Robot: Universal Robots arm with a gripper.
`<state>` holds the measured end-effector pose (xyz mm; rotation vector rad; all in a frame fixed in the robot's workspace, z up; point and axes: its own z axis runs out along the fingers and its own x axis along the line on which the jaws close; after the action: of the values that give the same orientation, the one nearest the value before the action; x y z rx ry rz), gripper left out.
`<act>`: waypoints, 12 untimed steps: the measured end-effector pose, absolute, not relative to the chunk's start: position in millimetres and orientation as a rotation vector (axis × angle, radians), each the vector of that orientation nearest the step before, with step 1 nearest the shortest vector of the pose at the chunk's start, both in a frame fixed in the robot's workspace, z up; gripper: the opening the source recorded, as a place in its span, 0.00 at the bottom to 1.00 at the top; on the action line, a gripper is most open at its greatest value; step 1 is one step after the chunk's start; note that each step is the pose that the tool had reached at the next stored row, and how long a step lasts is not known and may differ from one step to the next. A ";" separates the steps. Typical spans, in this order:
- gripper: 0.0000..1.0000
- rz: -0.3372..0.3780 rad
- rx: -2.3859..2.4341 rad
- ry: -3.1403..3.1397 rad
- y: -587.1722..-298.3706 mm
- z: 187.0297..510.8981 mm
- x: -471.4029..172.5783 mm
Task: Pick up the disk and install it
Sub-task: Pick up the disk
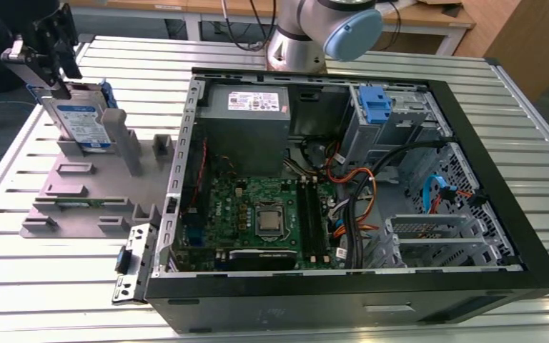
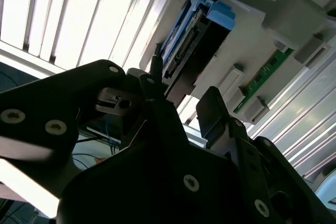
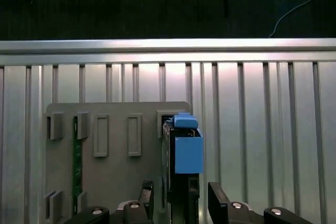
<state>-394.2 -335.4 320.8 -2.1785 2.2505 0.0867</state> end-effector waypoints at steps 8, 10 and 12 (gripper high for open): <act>0.53 0.095 -2.185 2.237 -335.3 319.3 -394.1; 0.53 0.095 -2.184 2.237 -335.2 319.2 -394.2; 0.53 0.095 -2.184 2.237 -335.2 317.2 -394.2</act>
<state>-394.2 -335.2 317.2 -2.1844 2.2371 0.0952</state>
